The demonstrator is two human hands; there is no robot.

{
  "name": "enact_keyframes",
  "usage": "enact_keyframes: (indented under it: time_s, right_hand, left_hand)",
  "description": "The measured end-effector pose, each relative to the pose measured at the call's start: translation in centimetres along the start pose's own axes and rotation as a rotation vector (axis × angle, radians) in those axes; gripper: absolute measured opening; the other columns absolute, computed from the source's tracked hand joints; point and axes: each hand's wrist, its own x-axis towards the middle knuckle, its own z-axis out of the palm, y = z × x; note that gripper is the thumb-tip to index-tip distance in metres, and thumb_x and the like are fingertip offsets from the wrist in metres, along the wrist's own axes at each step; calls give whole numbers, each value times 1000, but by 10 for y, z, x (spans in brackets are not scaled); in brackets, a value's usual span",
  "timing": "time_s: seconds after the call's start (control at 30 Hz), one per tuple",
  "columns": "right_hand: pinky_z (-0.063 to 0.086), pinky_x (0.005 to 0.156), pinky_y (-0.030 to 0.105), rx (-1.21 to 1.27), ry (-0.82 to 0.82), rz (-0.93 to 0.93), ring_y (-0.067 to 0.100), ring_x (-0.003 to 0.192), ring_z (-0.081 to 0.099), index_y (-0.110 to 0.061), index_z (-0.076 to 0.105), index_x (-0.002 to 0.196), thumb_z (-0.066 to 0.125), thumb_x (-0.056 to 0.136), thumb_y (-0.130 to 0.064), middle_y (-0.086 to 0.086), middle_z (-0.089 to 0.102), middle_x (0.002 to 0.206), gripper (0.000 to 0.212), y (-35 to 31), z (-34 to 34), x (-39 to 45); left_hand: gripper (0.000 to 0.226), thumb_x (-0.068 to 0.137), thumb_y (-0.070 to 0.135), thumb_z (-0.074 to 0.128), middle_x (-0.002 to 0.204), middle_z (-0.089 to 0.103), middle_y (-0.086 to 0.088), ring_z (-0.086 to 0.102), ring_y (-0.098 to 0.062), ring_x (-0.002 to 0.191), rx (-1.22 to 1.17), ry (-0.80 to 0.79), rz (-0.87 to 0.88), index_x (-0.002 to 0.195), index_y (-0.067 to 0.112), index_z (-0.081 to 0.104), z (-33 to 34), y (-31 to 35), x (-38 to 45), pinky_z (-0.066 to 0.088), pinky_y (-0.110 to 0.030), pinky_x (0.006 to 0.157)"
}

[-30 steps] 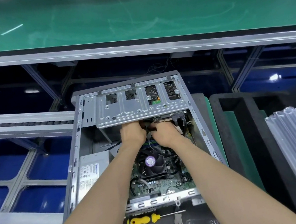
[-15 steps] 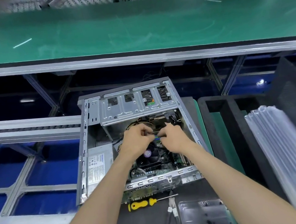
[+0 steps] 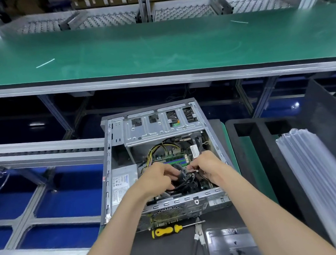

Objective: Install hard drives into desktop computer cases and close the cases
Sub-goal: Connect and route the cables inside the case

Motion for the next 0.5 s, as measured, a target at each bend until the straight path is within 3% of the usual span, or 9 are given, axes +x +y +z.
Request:
enact_keyframes:
  time_s: [0.07, 0.1, 0.17, 0.2, 0.23, 0.3, 0.37, 0.43, 0.5]
  right_hand:
    - [47, 87, 40, 112, -18, -7, 22, 91, 56, -1, 54, 125, 57, 95, -1, 14, 77, 91, 30, 2, -1, -4]
    - [46, 103, 47, 131, -27, -21, 23, 99, 59, 0, 61, 112, 56, 95, -1, 11, 78, 89, 18, 3, -2, -6]
    - [30, 117, 55, 167, -60, -54, 29, 124, 55, 5, 63, 80, 56, 92, 1, 12, 77, 101, 15, 6, -7, -8]
    - [27, 118, 54, 195, -85, -74, 31, 132, 50, 5, 63, 78, 57, 92, 2, 14, 74, 111, 16, 8, -8, -7]
    - [28, 118, 53, 215, -101, -95, 31, 134, 48, 3, 64, 87, 57, 92, 3, 14, 71, 120, 8, 8, -9, -8]
    - [32, 117, 48, 276, -139, -124, 27, 132, 51, -4, 60, 108, 59, 92, 5, 9, 66, 130, 19, 9, -10, -7]
    - [34, 113, 45, 330, -193, -140, 29, 128, 53, -10, 56, 110, 58, 90, 5, 6, 74, 116, 26, 9, -11, -8]
    - [37, 110, 49, 368, -240, -145, 33, 126, 53, 1, 50, 114, 53, 85, 8, 9, 77, 103, 31, 10, -12, -8]
    - [48, 89, 42, 346, -216, -133, 31, 110, 58, 4, 49, 117, 45, 74, 16, 16, 76, 104, 44, 8, -13, -8]
  left_hand:
    - [51, 86, -11, 53, 114, 70, 2, 63, -7, 103, 88, 10, 32, 126, 19, 65, -8, -2, -7, 49, -12, 71]
    - [55, 85, -9, 52, 118, 68, 3, 61, -10, 106, 155, 39, 55, 129, 22, 63, -10, -1, -8, 47, -15, 76]
    - [61, 83, -9, 50, 125, 65, 4, 58, -13, 112, 231, 118, 118, 135, 24, 59, -10, 6, -7, 49, -24, 88]
    - [62, 83, -8, 50, 128, 64, 2, 59, -15, 116, 203, 151, 129, 137, 22, 58, -9, 11, -4, 51, -29, 94]
    - [60, 84, -4, 50, 130, 64, 1, 59, -16, 119, 119, 165, 112, 138, 21, 57, -7, 17, -1, 51, -33, 99]
    - [57, 85, 20, 60, 135, 62, 3, 59, -14, 118, -74, 103, 43, 142, 19, 53, -4, 27, 7, 50, -36, 100]
    - [85, 77, 53, 73, 140, 53, 8, 57, -10, 114, -32, -31, 6, 149, 19, 44, 2, 35, 12, 44, -27, 94]
    - [93, 73, 49, 84, 148, 49, 5, 53, -13, 116, 68, -78, 6, 150, 20, 41, 10, 36, 15, 38, -26, 93]
    - [77, 76, 31, 83, 138, 60, -3, 58, -16, 107, 71, -9, 0, 145, 18, 49, 12, 34, 17, 43, -29, 89]
